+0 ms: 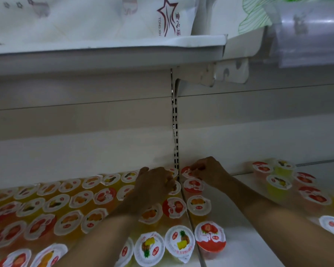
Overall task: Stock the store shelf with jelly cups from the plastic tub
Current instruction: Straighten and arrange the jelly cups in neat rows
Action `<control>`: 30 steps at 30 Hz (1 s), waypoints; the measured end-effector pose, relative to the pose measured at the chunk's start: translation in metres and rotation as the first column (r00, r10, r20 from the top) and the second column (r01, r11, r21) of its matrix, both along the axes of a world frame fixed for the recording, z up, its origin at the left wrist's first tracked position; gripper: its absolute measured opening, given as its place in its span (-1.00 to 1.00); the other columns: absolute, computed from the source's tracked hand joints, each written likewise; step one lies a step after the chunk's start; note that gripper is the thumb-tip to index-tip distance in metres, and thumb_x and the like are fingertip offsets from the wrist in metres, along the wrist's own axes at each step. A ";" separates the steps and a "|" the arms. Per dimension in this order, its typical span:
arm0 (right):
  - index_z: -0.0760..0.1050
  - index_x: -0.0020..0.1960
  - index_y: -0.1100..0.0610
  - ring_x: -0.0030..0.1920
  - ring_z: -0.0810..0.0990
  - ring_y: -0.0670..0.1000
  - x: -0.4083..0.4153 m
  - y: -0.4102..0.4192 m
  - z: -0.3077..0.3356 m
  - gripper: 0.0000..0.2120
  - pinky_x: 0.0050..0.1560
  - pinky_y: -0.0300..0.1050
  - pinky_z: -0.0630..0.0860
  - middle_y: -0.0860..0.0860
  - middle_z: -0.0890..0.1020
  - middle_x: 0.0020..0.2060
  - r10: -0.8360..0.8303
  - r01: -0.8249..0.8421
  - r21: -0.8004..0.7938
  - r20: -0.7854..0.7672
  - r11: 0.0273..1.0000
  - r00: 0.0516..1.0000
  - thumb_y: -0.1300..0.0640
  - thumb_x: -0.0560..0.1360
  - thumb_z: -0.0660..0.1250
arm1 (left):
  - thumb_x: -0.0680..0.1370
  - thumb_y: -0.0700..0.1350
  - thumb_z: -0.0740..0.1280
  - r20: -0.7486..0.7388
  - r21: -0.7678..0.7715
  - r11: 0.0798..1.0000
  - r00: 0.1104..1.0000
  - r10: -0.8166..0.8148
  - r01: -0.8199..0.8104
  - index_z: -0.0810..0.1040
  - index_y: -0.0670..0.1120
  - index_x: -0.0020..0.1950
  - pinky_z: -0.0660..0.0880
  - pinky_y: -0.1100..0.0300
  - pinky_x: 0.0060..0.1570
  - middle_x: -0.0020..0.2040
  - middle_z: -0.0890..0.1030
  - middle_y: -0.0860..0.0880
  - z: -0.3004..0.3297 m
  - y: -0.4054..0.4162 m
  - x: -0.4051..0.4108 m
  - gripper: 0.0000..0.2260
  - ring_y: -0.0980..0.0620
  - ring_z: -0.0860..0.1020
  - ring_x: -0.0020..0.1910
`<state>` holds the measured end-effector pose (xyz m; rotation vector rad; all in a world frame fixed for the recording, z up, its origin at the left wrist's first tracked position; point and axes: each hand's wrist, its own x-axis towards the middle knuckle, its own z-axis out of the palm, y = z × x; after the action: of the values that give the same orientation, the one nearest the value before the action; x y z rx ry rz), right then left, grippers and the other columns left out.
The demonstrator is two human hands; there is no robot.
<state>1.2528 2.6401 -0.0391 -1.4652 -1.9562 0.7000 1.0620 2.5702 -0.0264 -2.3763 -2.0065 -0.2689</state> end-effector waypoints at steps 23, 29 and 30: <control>0.33 0.38 0.01 0.26 0.41 0.19 0.148 -0.001 0.007 -0.57 0.23 -0.03 0.33 0.13 0.47 0.27 -0.420 0.348 0.251 0.686 0.903 0.594 -0.08 0.56 0.18 | 0.65 0.08 0.07 0.052 0.026 0.996 0.994 -0.092 0.091 0.33 0.09 0.44 0.12 0.08 0.40 0.43 0.37 0.09 0.000 0.008 0.045 -0.64 0.06 0.33 0.39; 0.46 0.28 0.03 0.14 0.53 0.18 0.149 0.010 0.004 -0.71 0.10 -0.02 0.47 0.13 0.46 0.17 -0.348 0.294 0.190 0.588 0.937 0.730 0.05 0.58 0.22 | 0.66 0.11 0.02 -0.061 -0.063 0.994 0.994 -0.089 0.085 0.31 0.10 0.46 0.01 0.03 0.48 0.47 0.33 0.11 -0.006 0.018 0.049 -0.62 0.10 0.30 0.44; 0.48 0.25 0.04 0.12 0.54 0.19 0.147 0.010 0.005 -0.74 0.08 -0.02 0.48 0.13 0.44 0.16 -0.338 0.286 0.183 0.562 0.941 0.754 0.08 0.57 0.24 | 0.66 0.12 0.01 -0.060 -0.059 0.994 0.994 -0.092 0.089 0.31 0.11 0.46 -0.01 0.03 0.49 0.47 0.32 0.12 -0.007 0.018 0.049 -0.61 0.11 0.29 0.44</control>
<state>1.3996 2.6500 -0.0342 -2.0676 -2.0435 -0.0120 1.1107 2.5886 -0.0335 -2.4805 -1.9079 -0.1393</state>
